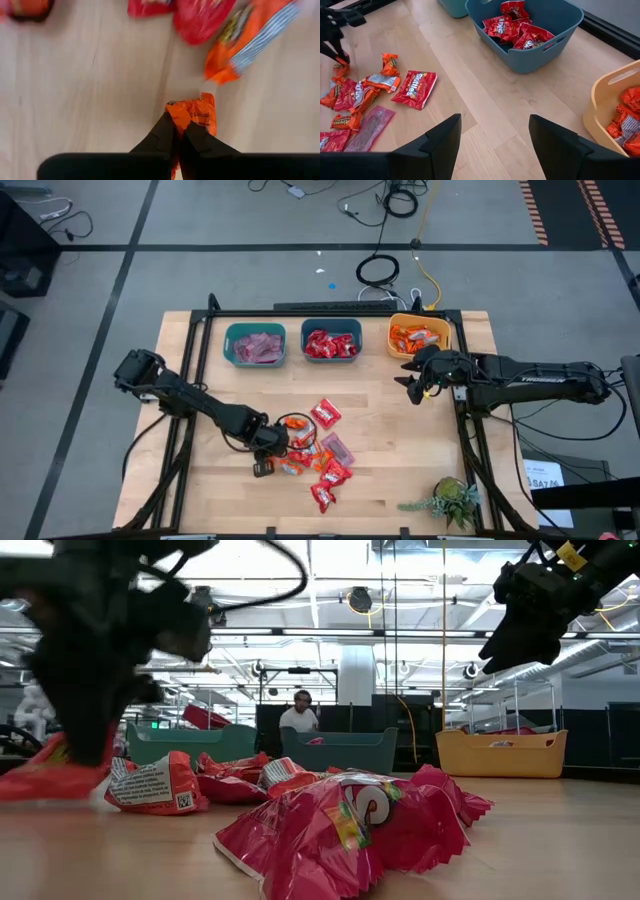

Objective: Sort candy
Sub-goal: Put the orange chocolate into the yellow bin

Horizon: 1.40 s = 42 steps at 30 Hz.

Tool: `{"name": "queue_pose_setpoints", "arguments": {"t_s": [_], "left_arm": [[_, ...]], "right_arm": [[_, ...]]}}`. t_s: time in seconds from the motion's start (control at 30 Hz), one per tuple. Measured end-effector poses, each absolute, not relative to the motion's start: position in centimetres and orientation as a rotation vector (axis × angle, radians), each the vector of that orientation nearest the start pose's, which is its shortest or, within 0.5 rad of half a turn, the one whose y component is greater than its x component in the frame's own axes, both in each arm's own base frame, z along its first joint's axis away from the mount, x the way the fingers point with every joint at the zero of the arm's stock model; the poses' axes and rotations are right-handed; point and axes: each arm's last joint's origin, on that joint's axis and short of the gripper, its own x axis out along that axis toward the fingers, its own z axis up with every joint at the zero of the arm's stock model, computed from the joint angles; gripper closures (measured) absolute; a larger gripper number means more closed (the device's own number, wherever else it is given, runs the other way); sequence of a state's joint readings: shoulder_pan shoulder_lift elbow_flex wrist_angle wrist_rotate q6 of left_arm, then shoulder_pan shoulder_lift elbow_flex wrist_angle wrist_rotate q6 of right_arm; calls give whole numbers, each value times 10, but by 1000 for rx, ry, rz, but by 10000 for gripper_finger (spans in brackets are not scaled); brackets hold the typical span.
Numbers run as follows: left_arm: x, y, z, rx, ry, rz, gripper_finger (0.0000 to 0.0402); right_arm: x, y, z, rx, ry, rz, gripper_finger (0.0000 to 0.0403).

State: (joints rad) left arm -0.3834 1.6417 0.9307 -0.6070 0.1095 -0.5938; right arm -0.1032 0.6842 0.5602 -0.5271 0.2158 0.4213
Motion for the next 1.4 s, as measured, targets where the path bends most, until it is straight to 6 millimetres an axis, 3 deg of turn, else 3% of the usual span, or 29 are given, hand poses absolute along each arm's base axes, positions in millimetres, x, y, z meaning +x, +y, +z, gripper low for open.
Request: {"name": "queue_pose_setpoints", "arguments": {"t_s": [0.2, 0.37, 0.57, 0.8, 1.0, 1.17, 1.4], "left_arm": [[286, -106, 187, -316, 1298, 37, 393], [308, -82, 221, -317, 1198, 172, 394], [341, -16, 269, -455, 964, 339, 395], [377, 80, 298, -473, 695, 333, 396], [425, 148, 300, -360, 640, 300, 396], [471, 193, 291, -295, 554, 297, 396], [524, 222, 260, -255, 317, 223, 396]], "right_arm": [[141, -21, 241, 367, 577, -440, 177], [141, -21, 241, 375, 576, -443, 177], [141, -21, 241, 405, 570, -449, 177], [141, -21, 241, 432, 566, -455, 177], [141, -21, 241, 464, 560, -461, 177], [141, -21, 241, 524, 546, -480, 177], [141, -21, 241, 580, 532, -501, 177]]}}
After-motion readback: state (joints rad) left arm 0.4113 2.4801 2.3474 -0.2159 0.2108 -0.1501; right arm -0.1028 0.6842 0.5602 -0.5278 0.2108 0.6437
